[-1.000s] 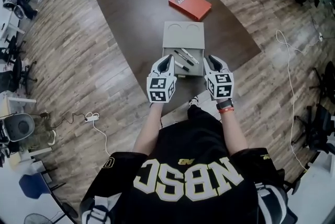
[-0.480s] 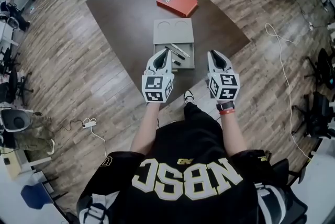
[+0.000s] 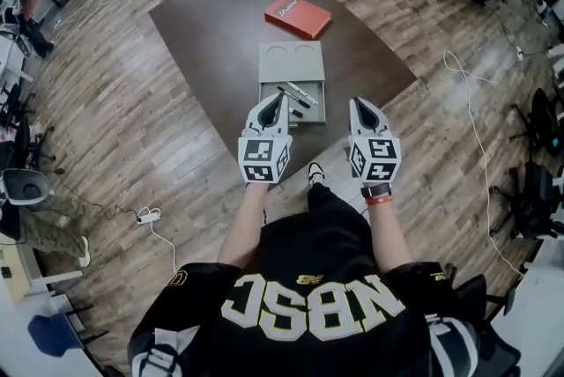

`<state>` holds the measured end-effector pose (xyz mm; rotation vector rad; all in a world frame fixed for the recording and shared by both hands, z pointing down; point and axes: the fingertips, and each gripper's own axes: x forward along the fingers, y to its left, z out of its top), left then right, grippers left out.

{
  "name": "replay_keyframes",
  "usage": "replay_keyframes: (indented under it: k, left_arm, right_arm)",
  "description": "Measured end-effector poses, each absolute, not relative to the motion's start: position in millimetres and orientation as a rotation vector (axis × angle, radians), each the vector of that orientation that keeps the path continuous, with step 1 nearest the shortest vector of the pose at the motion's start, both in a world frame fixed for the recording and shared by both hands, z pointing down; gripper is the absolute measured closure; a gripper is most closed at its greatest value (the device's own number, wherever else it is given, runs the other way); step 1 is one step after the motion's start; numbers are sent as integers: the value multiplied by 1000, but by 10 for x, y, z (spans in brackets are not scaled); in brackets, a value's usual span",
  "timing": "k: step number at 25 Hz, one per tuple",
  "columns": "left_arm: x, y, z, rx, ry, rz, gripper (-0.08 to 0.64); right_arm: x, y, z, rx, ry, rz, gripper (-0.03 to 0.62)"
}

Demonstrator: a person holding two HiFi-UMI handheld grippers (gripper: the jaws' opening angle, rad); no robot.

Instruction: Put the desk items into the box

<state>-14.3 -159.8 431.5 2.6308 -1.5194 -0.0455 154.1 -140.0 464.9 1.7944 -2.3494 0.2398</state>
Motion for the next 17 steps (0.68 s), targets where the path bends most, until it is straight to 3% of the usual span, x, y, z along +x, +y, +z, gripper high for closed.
replay_keyframes:
  k: [17]
  left_arm:
    - [-267,-1631,4521,2592,-1547,-5,546]
  right_arm:
    - [1207,-1490,4898,1629,-2408,316,583]
